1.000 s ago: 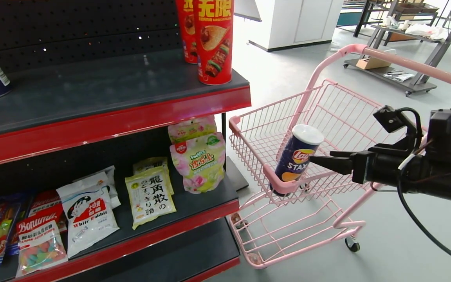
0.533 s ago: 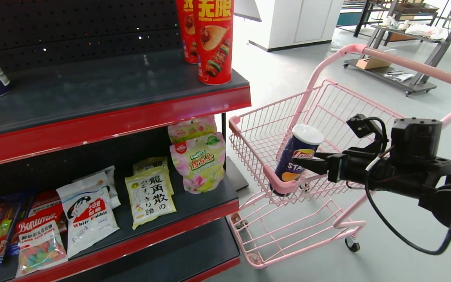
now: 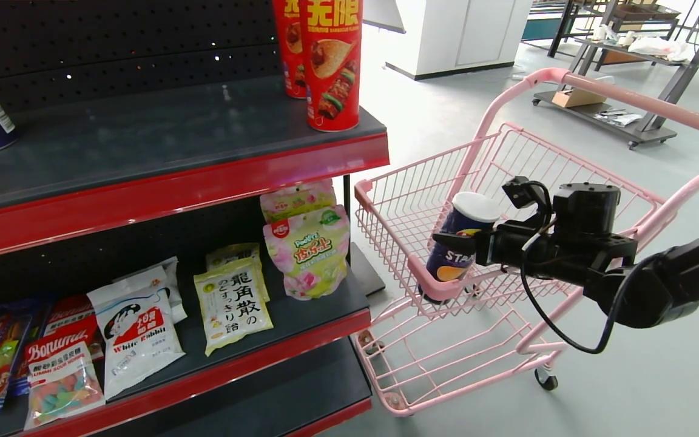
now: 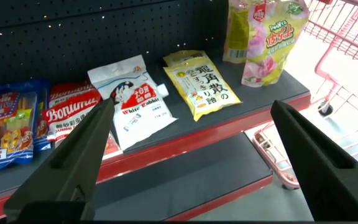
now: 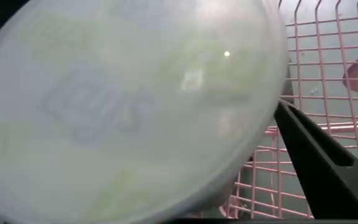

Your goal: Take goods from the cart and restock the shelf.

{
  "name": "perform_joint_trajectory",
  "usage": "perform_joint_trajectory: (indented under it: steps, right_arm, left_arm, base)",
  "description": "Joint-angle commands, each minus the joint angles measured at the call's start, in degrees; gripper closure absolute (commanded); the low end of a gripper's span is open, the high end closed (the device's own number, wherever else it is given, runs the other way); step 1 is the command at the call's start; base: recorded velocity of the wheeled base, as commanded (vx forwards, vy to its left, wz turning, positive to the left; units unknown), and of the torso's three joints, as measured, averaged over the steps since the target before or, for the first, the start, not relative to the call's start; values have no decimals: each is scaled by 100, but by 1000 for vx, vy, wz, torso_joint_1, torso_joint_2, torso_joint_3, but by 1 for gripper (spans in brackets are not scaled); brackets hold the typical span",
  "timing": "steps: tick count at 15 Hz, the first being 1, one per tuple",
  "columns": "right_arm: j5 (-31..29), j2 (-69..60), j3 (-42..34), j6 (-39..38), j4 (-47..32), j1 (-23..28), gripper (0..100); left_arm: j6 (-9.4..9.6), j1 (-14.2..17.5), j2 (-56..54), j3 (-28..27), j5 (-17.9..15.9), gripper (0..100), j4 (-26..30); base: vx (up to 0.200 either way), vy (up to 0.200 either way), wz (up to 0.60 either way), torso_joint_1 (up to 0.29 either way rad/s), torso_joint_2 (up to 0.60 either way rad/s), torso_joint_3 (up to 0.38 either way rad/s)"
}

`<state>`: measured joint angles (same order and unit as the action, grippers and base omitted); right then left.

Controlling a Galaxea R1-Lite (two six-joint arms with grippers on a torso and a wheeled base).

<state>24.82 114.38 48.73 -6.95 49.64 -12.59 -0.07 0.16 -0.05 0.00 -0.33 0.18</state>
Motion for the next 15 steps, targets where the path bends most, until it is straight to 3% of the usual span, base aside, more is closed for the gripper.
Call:
perform_joint_trajectory:
  steps: [1, 2, 6, 9, 13, 15]
  right_arm:
    - [-250, 269, 128, 71, 63, -15, 0]
    - [-381, 304, 146, 71, 160, -33, 100]
    - [-373, 269, 146, 9, 318, 2, 100]
    - [-364, -443, 374, 1, 125, 2, 100]
    - [-337, -1999, 1684, 1, -1941, -15, 100]
    - [-390, -2764, 1640, 1, -2855, -252, 100]
  left_arm:
    - [-1, 2, 5, 0, -2, 0, -1]
    - [-1, 2, 5, 0, -2, 0, -1]
    - [-1, 2, 5, 0, -2, 0, -1]
    - [-1, 2, 5, -9, -11, 0, -1]
    - [-1, 2, 5, 0, -2, 0, -1]
    - [-1, 2, 5, 0, -2, 0, -1]
  base:
    - [0, 0, 0, 0, 0, 0]
    - [0, 0, 0, 0, 0, 0]
    - [0, 0, 0, 0, 0, 0]
    - [0, 0, 0, 0, 0, 0]
    - [0, 0, 0, 0, 0, 0]
    - [0, 0, 0, 0, 0, 0]
